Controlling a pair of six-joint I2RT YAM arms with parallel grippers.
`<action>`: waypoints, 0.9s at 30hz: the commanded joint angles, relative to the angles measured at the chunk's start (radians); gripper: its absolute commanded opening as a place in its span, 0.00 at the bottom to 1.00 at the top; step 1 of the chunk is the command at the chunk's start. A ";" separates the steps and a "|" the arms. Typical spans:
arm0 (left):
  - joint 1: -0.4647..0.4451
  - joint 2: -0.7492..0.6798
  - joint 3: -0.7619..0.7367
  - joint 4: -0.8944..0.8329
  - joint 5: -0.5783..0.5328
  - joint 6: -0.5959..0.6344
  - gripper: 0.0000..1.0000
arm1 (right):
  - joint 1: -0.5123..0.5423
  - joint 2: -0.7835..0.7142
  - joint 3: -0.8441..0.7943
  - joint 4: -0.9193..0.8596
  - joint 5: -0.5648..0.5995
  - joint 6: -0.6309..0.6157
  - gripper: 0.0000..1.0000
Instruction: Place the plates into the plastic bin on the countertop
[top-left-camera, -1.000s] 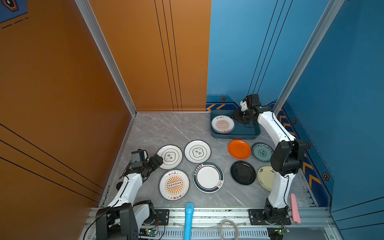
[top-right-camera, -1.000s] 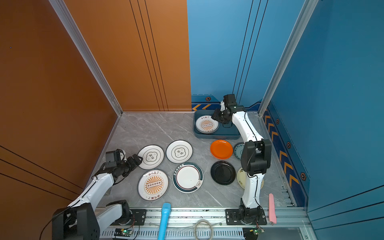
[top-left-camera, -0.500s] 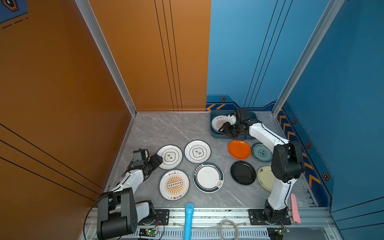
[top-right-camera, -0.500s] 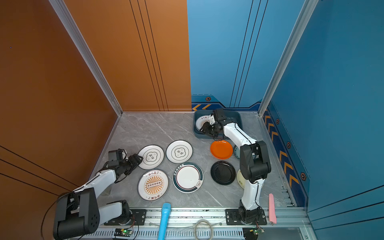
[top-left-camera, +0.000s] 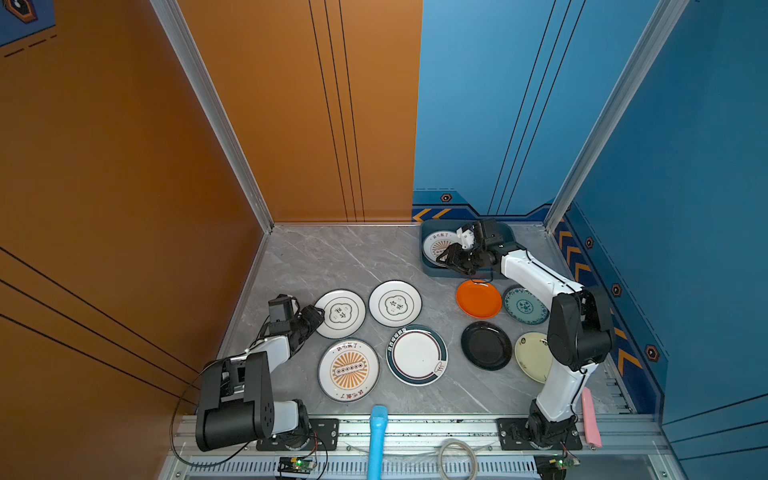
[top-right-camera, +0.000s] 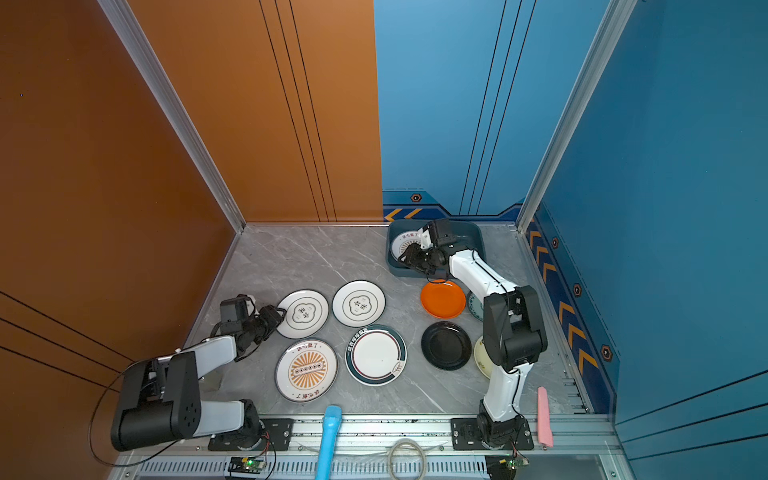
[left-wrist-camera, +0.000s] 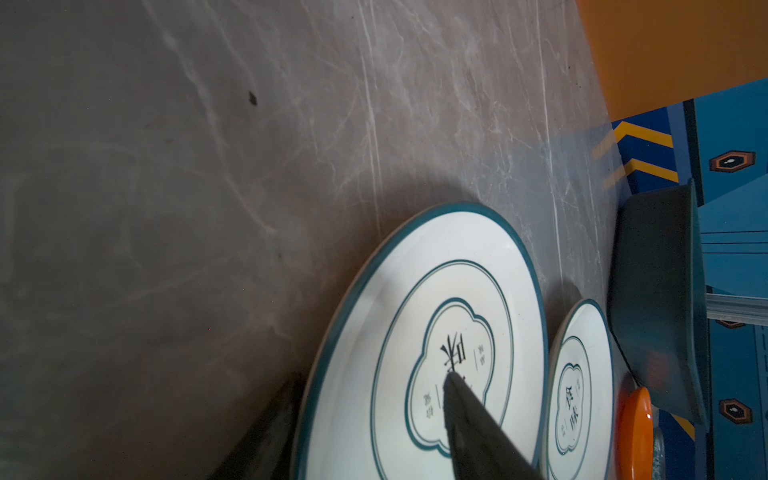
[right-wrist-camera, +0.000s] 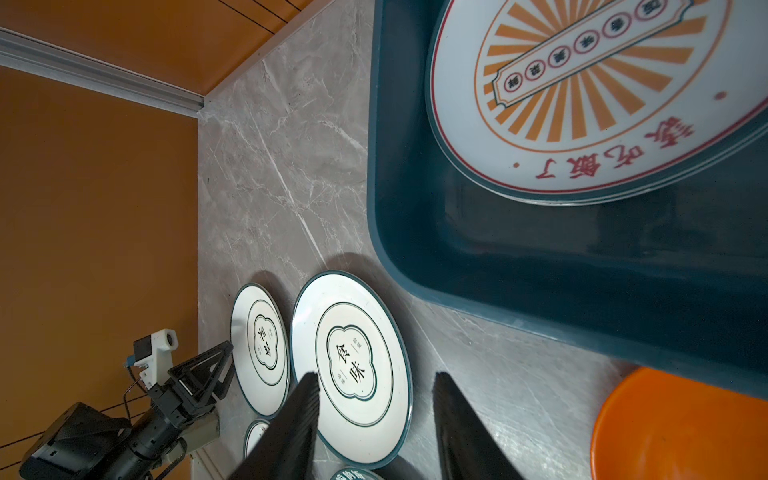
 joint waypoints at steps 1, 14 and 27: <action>0.000 0.019 -0.050 -0.026 0.028 -0.024 0.48 | -0.003 -0.035 -0.013 0.025 -0.007 0.008 0.47; 0.011 0.009 -0.073 0.002 0.055 -0.039 0.21 | -0.003 -0.054 -0.054 0.049 -0.019 0.015 0.47; 0.093 -0.107 -0.060 -0.078 0.101 -0.035 0.00 | 0.002 -0.089 -0.092 0.071 -0.066 0.034 0.47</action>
